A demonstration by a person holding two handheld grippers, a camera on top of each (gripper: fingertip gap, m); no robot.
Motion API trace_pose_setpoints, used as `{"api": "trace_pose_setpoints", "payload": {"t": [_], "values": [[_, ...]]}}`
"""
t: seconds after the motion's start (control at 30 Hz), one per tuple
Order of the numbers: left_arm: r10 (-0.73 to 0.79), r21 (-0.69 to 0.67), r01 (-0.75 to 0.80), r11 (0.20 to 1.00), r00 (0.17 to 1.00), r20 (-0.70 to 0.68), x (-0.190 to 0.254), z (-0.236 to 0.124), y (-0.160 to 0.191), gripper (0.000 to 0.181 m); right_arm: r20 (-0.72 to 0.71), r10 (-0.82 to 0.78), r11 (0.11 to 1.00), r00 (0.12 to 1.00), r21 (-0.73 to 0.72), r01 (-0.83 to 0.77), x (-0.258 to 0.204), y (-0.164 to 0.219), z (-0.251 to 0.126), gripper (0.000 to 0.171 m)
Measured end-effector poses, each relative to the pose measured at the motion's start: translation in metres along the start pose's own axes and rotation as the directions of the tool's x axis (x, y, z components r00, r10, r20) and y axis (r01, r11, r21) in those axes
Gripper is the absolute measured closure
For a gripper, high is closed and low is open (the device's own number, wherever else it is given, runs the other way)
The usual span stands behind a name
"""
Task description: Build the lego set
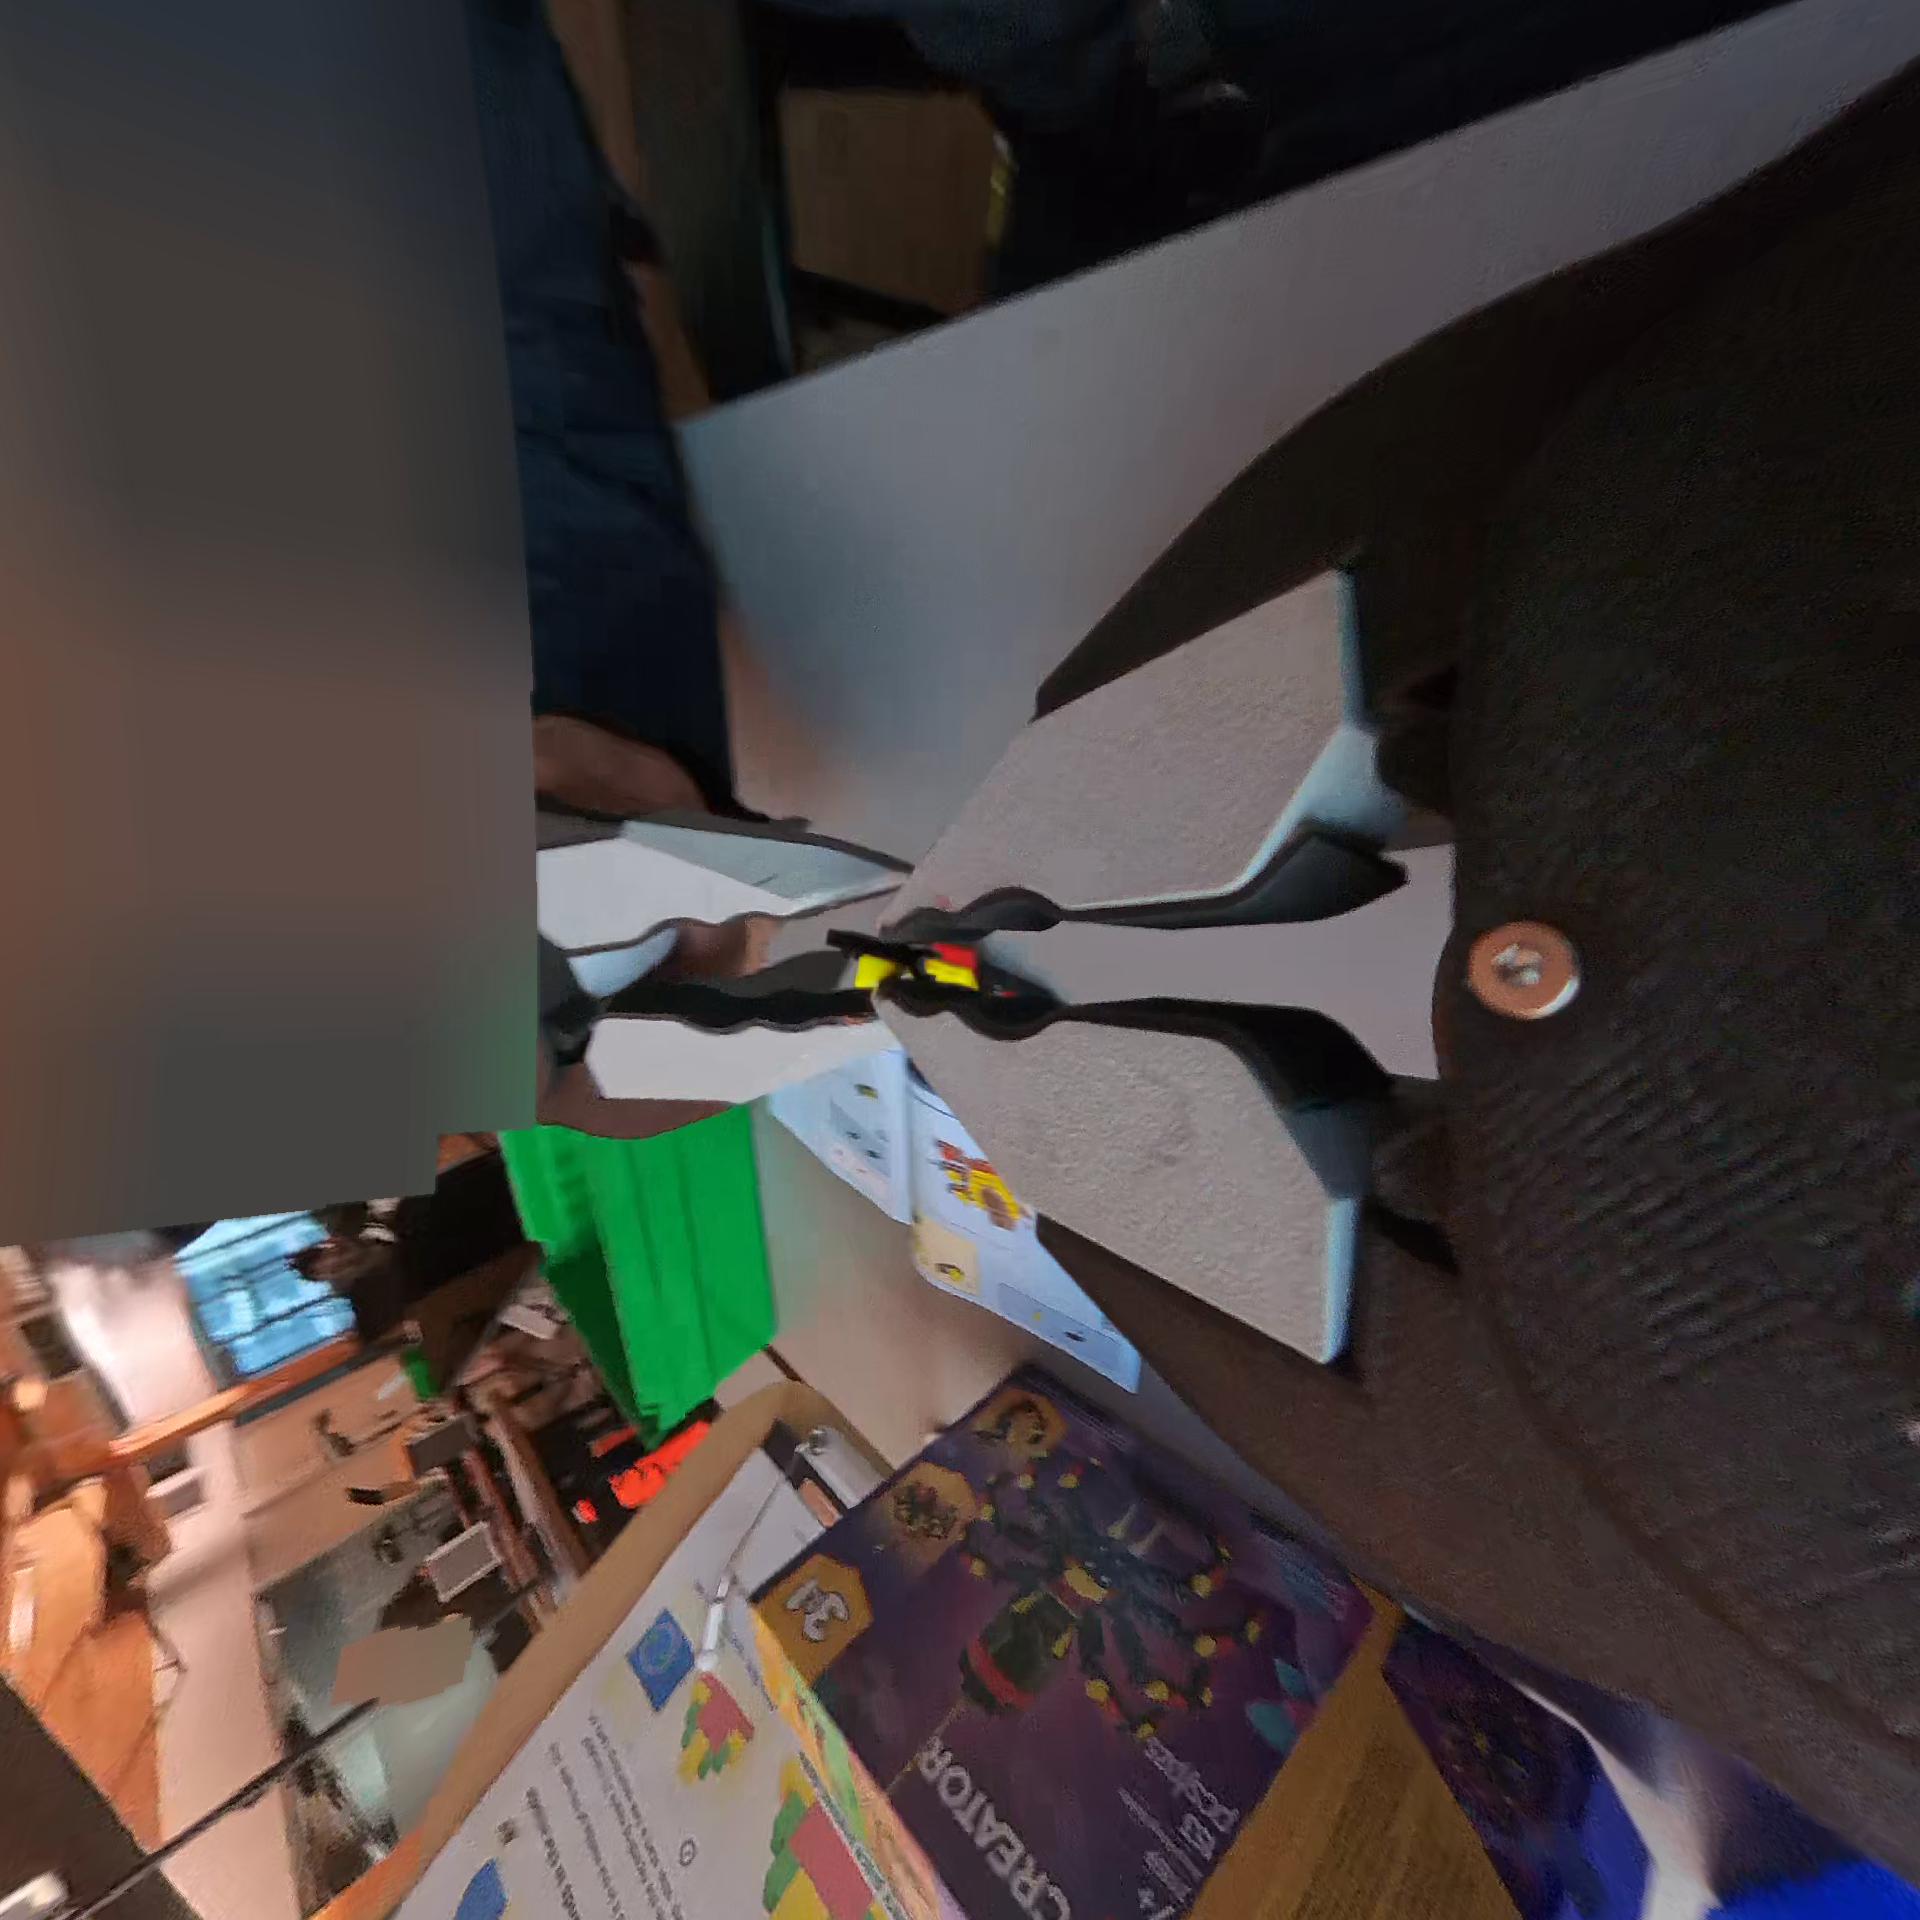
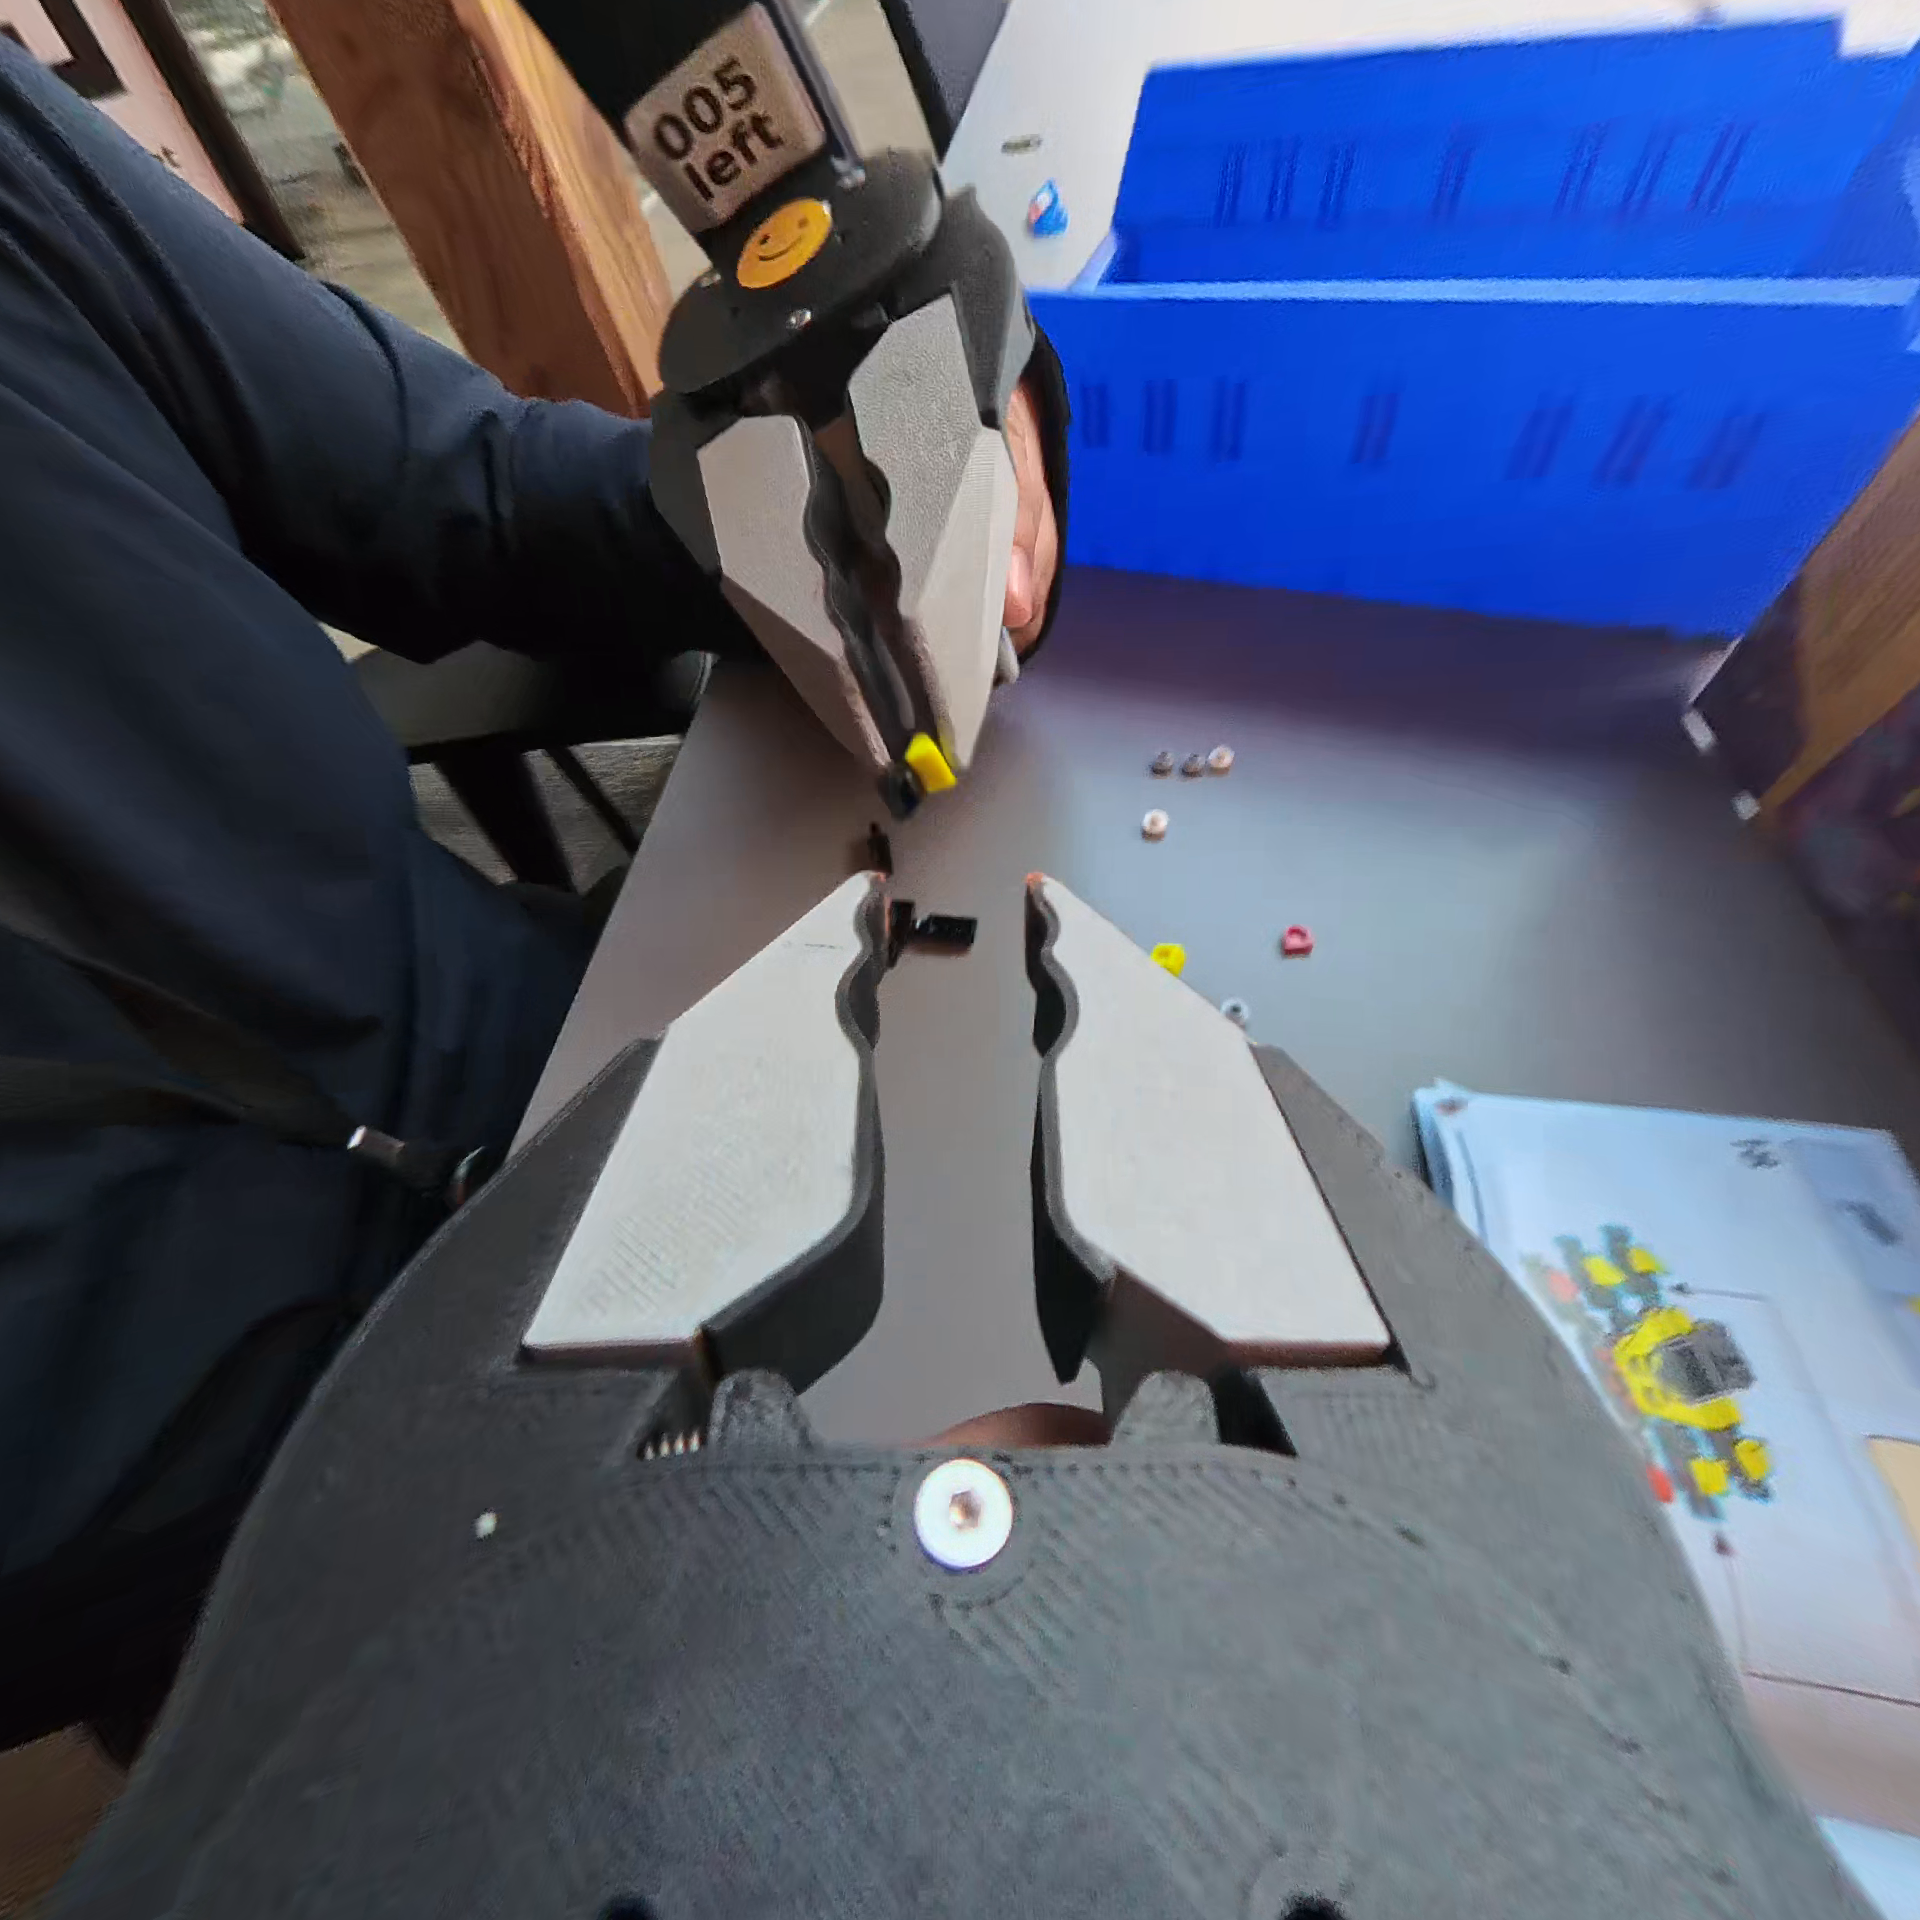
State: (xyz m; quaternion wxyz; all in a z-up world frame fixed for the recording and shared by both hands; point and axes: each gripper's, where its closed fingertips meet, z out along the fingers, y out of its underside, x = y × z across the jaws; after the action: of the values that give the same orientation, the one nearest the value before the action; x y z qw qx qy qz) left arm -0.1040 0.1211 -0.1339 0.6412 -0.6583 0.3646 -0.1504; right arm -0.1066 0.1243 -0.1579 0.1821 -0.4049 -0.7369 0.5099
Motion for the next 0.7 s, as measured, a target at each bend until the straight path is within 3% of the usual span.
{"api": "trace_pose_setpoints", "payload": {"t": [0.1,0.2,0.3,0.53,0.7], "values": [[-0.030,0.185,0.043,0.982,0.997,-0.072,0.006,-0.011,-0.028,0.177,-0.088,-0.122,0.985,0.989,0.110,0.131,-0.006,-0.024,-0.003,0.151],[-0.025,0.334,0.060,0.941,0.994,-0.109,0.009,-0.023,-0.048,0.177,-0.181,-0.244,0.922,0.953,0.263,0.286,-0.023,-0.054,-0.013,0.165],[-0.040,0.406,0.098,0.909,0.988,-0.149,0.009,-0.028,-0.056,0.177,-0.232,-0.306,0.897,0.923,0.256,0.362,-0.034,-0.062,-0.013,0.164],[0.019,0.416,0.053,0.908,0.986,-0.165,0.020,-0.020,-0.050,0.177,-0.201,-0.292,0.898,0.935,0.278,0.340,-0.045,-0.064,-0.007,0.159],[0.009,0.409,0.059,0.911,0.987,-0.162,0.018,-0.017,-0.048,0.177,-0.256,-0.330,0.891,0.909,0.235,0.390,-0.042,-0.062,-0.008,0.160]]}}
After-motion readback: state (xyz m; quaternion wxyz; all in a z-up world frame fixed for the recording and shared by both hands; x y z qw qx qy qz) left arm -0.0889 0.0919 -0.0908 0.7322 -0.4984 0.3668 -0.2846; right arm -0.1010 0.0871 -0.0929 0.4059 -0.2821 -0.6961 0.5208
